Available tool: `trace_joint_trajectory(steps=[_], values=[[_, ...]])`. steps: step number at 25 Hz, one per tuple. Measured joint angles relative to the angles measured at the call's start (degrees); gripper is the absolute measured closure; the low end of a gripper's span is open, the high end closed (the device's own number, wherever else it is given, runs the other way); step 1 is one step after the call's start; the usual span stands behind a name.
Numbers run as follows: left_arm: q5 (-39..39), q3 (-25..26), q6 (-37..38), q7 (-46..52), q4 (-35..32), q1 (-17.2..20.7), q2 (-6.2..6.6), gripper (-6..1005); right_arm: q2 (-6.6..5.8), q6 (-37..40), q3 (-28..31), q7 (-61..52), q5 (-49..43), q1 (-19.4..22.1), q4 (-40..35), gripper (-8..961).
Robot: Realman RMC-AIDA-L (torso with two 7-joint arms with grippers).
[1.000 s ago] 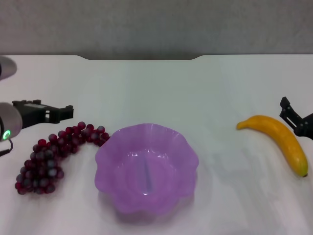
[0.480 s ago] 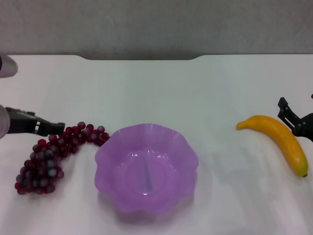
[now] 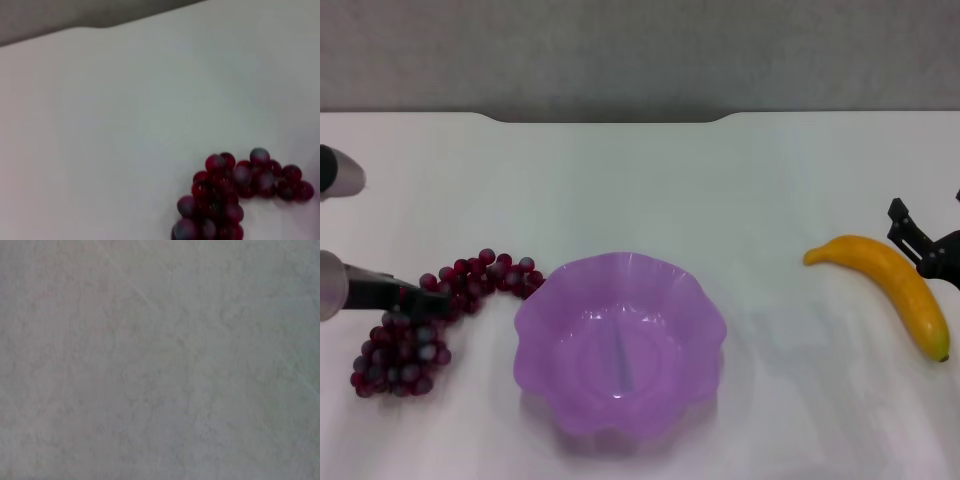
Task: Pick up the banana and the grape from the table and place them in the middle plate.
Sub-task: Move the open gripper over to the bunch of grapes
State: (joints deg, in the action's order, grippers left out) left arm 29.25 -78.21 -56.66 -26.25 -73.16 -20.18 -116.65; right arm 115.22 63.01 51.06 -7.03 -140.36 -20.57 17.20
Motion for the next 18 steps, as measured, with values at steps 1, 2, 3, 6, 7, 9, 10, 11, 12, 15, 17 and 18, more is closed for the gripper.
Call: trace_joint_trajectory(steps=[1, 2, 3, 6, 7, 9, 10, 11, 12, 15, 17, 18], values=[[0.0, -0.1, 0.2, 0.0, 0.6, -0.1, -0.04, 213, 0.0, 0.0, 0.0, 0.0, 0.0, 0.0, 0.0, 46], [0.0, -0.1, 0.4, 0.0, 1.1, -0.1, -0.08, 216, 0.0, 0.0, 0.0, 0.0, 0.0, 0.0, 0.0, 46], [0.1, -0.2, 0.7, 0.0, 1.5, -0.2, -0.12, 218, 0.0, 0.0, 0.0, 0.0, 0.0, 0.0, 0.0, 46], [0.1, -0.2, 1.6, 0.1, 3.3, -0.2, -0.16, 226, 0.0, 0.0, 0.0, 0.0, 0.0, -0.1, 0.1, 47], [0.1, -0.2, 2.1, 0.1, 3.8, -0.2, -0.16, 229, 0.0, 0.0, 0.0, 0.0, 0.0, -0.1, 0.1, 48], [0.0, -0.2, 2.9, 0.2, 4.8, -0.4, -0.16, 234, -0.03, 0.0, 0.0, 0.0, 0.0, -0.1, 0.1, 48], [0.0, -0.2, 3.2, 0.2, 5.2, -0.5, -0.16, 237, -0.04, 0.0, 0.0, 0.0, 0.0, -0.1, 0.1, 48], [0.0, -0.2, 3.4, 0.2, 5.6, -0.6, -0.16, 240, -0.07, 0.0, 0.0, 0.0, 0.0, -0.1, 0.1, 48], [0.0, -0.2, 3.7, 0.2, 6.0, -0.7, -0.16, 243, -0.1, 0.0, 0.0, 0.0, 0.0, -0.1, 0.1, 48], [0.0, -0.2, 4.1, 0.3, 6.3, -0.9, -0.16, 251, -0.1, 0.0, 0.0, 0.0, 0.0, -0.1, 0.1, 48], [0.1, -0.2, 4.2, 0.2, 6.5, -0.9, -0.16, 256, -0.09, 0.0, 0.0, 0.0, 0.0, -0.1, 0.1, 47], [0.1, -0.2, 4.3, 0.2, 6.8, -0.9, -0.16, 259, -0.09, 0.1, 0.0, 0.0, 0.0, -0.1, 0.1, 47]])
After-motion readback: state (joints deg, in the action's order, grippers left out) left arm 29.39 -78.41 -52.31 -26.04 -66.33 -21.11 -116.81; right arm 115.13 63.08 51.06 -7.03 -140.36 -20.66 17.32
